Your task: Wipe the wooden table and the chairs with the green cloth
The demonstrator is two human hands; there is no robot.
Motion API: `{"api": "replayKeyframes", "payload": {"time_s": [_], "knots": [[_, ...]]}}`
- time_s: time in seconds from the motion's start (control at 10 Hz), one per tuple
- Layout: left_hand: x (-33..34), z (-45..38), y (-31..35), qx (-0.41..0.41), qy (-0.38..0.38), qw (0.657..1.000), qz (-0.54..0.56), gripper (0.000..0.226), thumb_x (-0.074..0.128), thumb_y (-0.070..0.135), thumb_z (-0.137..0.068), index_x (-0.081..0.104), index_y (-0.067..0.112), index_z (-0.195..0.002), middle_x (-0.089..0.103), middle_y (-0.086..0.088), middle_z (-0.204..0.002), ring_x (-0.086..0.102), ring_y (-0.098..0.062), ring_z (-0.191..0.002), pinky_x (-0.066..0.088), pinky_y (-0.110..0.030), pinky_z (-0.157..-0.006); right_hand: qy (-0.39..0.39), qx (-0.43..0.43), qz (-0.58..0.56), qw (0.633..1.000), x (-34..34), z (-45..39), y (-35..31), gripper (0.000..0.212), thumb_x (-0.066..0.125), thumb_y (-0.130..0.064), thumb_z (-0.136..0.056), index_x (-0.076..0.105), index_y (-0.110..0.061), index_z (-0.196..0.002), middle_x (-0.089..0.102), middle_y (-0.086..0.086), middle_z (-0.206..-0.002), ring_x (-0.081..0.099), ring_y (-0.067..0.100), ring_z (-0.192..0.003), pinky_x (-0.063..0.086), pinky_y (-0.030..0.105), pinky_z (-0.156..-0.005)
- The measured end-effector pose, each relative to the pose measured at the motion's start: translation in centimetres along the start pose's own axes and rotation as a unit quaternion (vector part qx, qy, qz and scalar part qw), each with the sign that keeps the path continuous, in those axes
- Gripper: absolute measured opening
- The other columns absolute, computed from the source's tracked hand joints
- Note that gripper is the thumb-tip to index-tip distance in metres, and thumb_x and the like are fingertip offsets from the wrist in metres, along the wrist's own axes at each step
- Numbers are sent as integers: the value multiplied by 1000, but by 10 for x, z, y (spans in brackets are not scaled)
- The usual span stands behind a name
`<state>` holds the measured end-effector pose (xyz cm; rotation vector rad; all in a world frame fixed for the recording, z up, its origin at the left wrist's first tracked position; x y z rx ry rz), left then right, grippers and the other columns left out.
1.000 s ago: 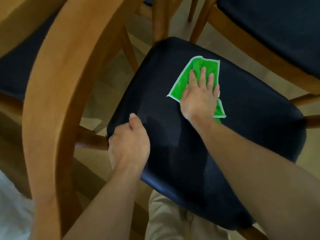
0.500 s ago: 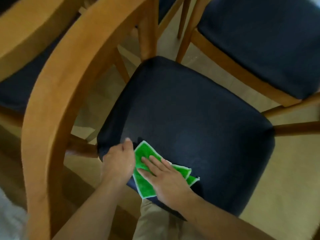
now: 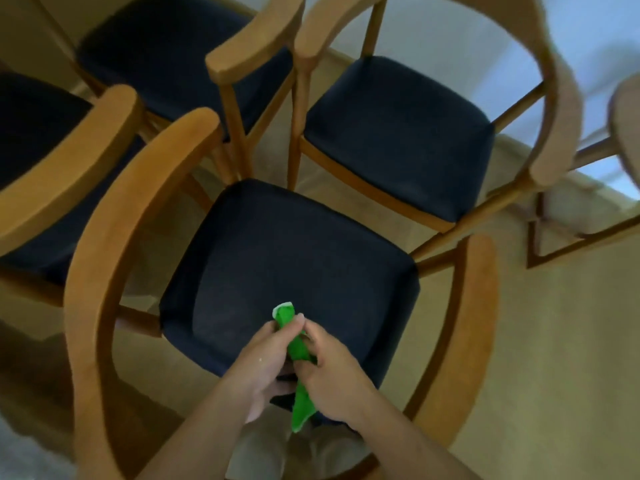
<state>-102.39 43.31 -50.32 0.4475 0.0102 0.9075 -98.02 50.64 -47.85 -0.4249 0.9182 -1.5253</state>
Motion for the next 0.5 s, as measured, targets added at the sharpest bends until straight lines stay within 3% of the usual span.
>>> {"api": "replayKeyframes", "payload": {"time_s": [0.1,0.3,0.5], "knots": [[19,34,6,20,8,1000,-9,22,57,32,-96,63,22,-115,72,-7,-107,68,-29,-99,54,-49,-86,19,-22,6,1000,-21,37,-20,35,52,-9,-93,58,-33,-118,67,-13,-106,64,4,-97,55,37,-86],[49,97,25,105,47,990,-76,17,52,20,-98,65,29,-104,71,-2,-101,69,-20,-93,57,-39,-80,86,-5,-70,994,-72,91,-36,25,54,-9,-95,64,-25,-112,73,-10,-101,68,5,-93,57,37,-88],[70,148,38,219,75,958,-169,19,58,20,-94,69,34,-99,73,3,-95,69,-19,-91,55,-48,-88,115,-47,-68,990,-112,151,-69,15,60,-17,-94,67,-26,-104,74,-3,-90,69,15,-84,58,39,-80]]}}
Point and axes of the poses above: each hand's wrist, its own z-axis away from the middle knuckle, its own x-axis out of the palm, y = z × x, the point moved 10 cm from there along -z, towards the middle knuckle
